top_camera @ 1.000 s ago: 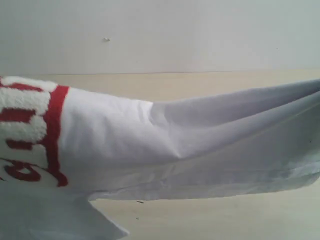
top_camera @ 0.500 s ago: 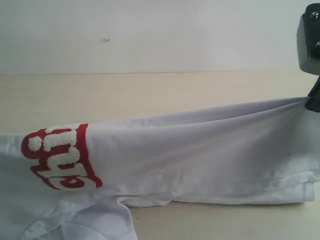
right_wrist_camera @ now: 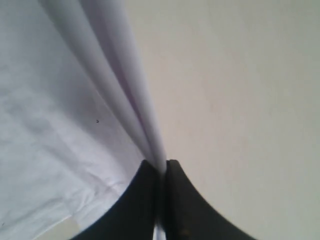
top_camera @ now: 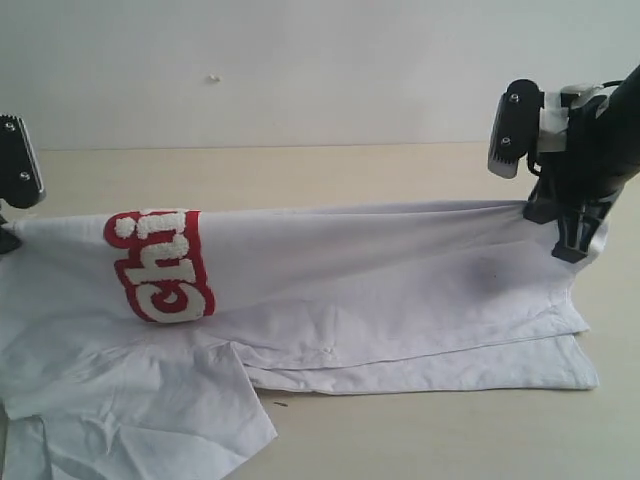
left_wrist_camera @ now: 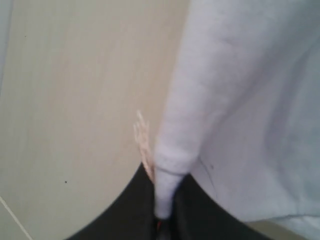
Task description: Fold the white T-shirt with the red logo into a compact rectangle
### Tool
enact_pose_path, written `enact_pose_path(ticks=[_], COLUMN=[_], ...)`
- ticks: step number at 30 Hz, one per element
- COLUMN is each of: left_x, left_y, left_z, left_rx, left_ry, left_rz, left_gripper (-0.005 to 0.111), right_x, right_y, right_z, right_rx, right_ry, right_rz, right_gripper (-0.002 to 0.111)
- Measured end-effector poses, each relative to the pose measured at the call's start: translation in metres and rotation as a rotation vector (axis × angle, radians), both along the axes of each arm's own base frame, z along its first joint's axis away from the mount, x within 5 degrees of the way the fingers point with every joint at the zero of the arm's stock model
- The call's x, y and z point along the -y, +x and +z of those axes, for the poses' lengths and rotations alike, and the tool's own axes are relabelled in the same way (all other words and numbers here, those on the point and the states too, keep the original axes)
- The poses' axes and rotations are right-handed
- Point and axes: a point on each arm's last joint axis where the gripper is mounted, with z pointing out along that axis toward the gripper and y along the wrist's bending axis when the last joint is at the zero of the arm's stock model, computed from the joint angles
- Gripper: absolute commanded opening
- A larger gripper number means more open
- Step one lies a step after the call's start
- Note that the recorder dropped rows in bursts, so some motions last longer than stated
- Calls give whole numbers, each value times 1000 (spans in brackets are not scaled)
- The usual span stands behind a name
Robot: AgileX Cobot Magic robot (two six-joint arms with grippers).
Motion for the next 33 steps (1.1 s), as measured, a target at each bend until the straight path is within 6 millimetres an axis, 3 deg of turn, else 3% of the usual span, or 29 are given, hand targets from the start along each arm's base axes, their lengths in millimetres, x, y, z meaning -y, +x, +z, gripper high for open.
enact_pose_path(ticks=[5,11,20,24,28,32,33], left_x=[4,4,7,8,2,-11,-14], left_y=[21,32,43,46,48,49,49], left_z=[-25,-51,-65,-65,-64,-64,-64], left_rx=[60,54,121,154,175,177,177], left_ry=[-94,-118,-144,-154,-167,-208,-219], left_rz=[83,100,81,74,101,193,217], left_gripper=[0,0,0,0,0,0,2], right_x=[2,3,4,4,4,4,4], right_y=[15,23,28,31,31,29,29], right_z=[-25,-45,-58,-57,-57,-58,-58], right_rx=[13,1,4,33,34,13,10], right_ry=[-7,-25,-32,-25,-24,-16,-11], right_rz=[-27,-19,-22,-37,-40,-55,-65], right_gripper=[23,47,73,74,67,50,40])
